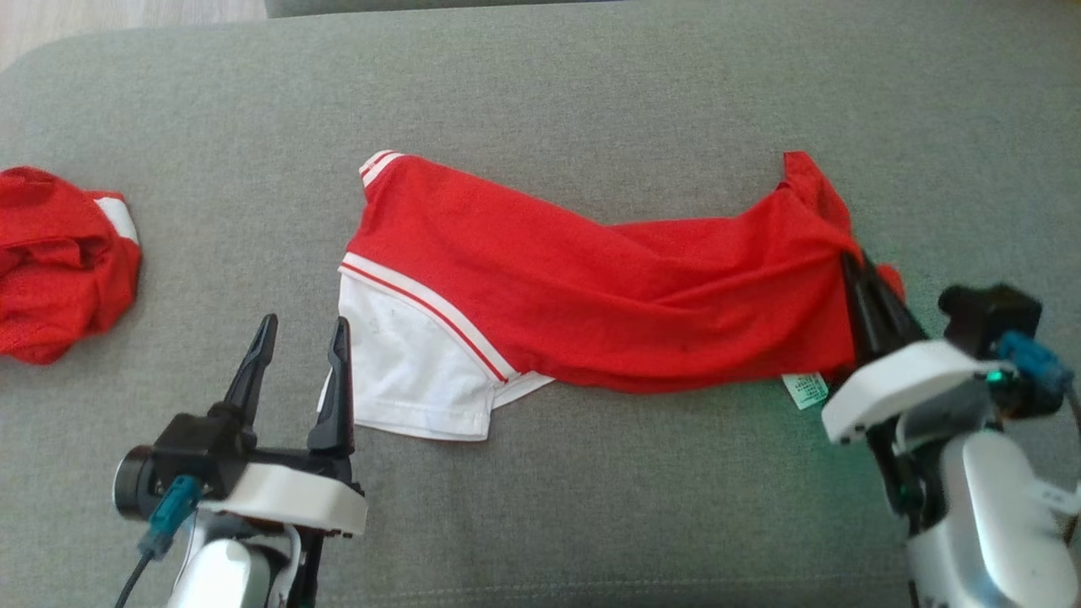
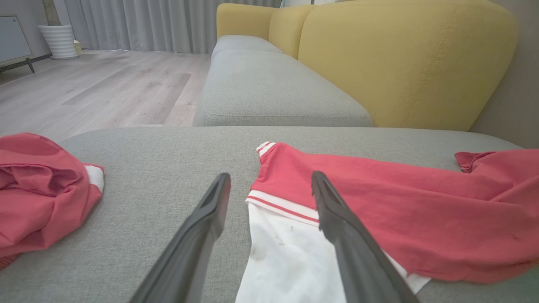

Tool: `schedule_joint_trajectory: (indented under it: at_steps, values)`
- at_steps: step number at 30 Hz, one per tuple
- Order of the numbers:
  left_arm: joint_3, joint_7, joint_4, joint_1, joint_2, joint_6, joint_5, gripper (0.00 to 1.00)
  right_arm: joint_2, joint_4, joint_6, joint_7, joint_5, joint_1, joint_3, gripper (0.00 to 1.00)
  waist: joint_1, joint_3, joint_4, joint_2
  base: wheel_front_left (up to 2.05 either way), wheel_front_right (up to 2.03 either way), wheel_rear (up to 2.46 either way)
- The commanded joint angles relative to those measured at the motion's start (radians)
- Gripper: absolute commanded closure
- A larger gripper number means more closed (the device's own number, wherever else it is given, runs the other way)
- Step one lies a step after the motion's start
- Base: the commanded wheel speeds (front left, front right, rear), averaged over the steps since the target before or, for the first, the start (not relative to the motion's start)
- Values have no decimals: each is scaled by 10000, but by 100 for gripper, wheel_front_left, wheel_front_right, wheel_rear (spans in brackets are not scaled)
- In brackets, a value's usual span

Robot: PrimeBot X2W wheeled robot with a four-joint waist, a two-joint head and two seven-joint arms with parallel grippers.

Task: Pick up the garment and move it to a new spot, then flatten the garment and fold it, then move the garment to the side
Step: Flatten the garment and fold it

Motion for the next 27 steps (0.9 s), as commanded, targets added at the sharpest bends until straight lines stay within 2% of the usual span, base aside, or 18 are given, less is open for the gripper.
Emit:
schedule_joint_trajectory:
  at_steps: [1, 10, 19, 20, 21, 27]
  values:
    - [311, -99, -255, -473, 94, 21, -24, 0, -65, -420, -9, 97, -107, -574, 195, 100, 0, 35, 10, 0, 0, 0, 0]
    - [107, -117, -168, -835, 99, -148, -21, 0, -233, 390, -9, 222, 59, -1953, -39, 100, 0, 426, 347, 0, 0, 0, 0]
    - [-34, -165, 25, -1235, 26, -257, -5, 0, -610, 2979, -9, -588, 321, -3816, 119, 100, 0, 812, 677, 0, 0, 0, 0]
    - [-41, -171, 52, -1251, 10, -257, -6, 0, -624, 3259, -9, -698, 368, -3964, 179, 78, 0, 812, 680, 0, 0, 0, 0]
    - [-44, -176, 80, -1260, -3, -259, -11, 0, -646, 3518, -9, -818, 378, -4086, 253, 0, 0, 806, 676, 0, 0, 0, 0]
    - [-29, -198, 251, -1205, -41, -245, -46, 0, -641, 4307, -9, -1707, 452, -4255, 655, 0, 0, 562, 555, 0, 0, 0, 0]
